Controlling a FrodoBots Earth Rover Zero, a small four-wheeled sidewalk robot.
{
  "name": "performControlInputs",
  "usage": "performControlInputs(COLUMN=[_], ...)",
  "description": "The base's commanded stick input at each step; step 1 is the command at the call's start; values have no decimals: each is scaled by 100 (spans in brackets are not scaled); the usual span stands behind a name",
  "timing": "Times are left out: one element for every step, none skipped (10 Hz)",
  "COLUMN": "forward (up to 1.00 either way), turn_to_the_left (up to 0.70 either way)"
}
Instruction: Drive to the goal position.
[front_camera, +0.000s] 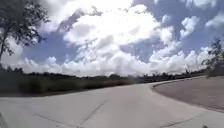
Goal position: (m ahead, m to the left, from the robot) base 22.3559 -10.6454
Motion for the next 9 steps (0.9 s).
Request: performControlInputs(forward=[100, 100, 100, 100, 100, 100, 100, 100, 100], turn_to_the_left=[0, 0, 0, 0, 0, 0, 0, 0, 0])
